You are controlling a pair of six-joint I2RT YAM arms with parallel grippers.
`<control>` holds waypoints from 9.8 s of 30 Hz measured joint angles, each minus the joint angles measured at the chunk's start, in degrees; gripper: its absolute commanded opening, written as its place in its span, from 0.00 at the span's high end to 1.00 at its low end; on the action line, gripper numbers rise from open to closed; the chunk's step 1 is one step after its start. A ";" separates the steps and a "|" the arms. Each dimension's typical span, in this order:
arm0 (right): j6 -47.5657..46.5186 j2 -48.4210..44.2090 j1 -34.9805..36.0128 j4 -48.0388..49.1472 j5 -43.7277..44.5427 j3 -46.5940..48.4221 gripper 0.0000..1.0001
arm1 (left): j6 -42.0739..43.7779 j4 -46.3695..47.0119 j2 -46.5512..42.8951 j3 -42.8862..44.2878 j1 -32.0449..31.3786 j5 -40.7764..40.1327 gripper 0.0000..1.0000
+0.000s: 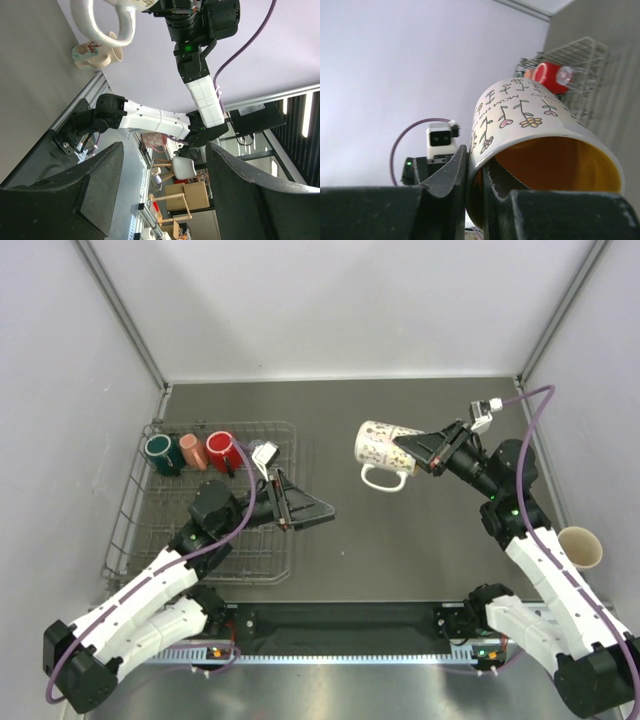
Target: Load the cups into the dish rack
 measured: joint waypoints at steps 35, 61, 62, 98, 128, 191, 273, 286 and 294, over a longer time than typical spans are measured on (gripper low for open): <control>3.15 -1.46 18.75 13.18 10.78 -7.26 1.00 | 2.78 -1.20 1.81 1.38 -8.96 -10.45 0.34; -4.52 -0.83 22.97 6.54 13.99 -0.68 1.00 | 3.04 -4.15 -2.89 -0.17 -9.64 -13.42 0.34; -4.52 -0.83 22.99 6.54 13.97 -0.68 1.00 | 3.04 -4.02 -2.40 -0.17 -9.64 -13.42 0.34; 2.01 -0.55 24.83 15.08 15.08 -5.73 1.00 | 0.31 12.46 10.86 -0.83 -10.29 -17.53 0.56; -10.16 -11.23 25.97 -11.91 25.57 -6.58 0.24 | 17.14 -30.16 -1.44 7.78 -11.06 -42.60 1.00; -28.52 -20.33 24.30 -36.87 24.79 -2.86 0.19 | 13.73 -59.54 8.83 -3.23 41.57 -86.47 1.00; -21.42 13.38 -7.41 -61.94 43.32 19.02 0.17 | 19.67 -32.79 9.88 0.42 -6.49 -33.16 0.19; -19.26 15.82 -23.74 -68.59 48.59 27.78 0.19 | 24.90 -40.44 -2.21 -2.21 -7.89 -19.10 0.18; -24.72 20.74 -35.12 -71.63 53.96 27.78 0.23 | 28.94 -50.36 -10.40 -2.14 -7.98 -14.10 0.18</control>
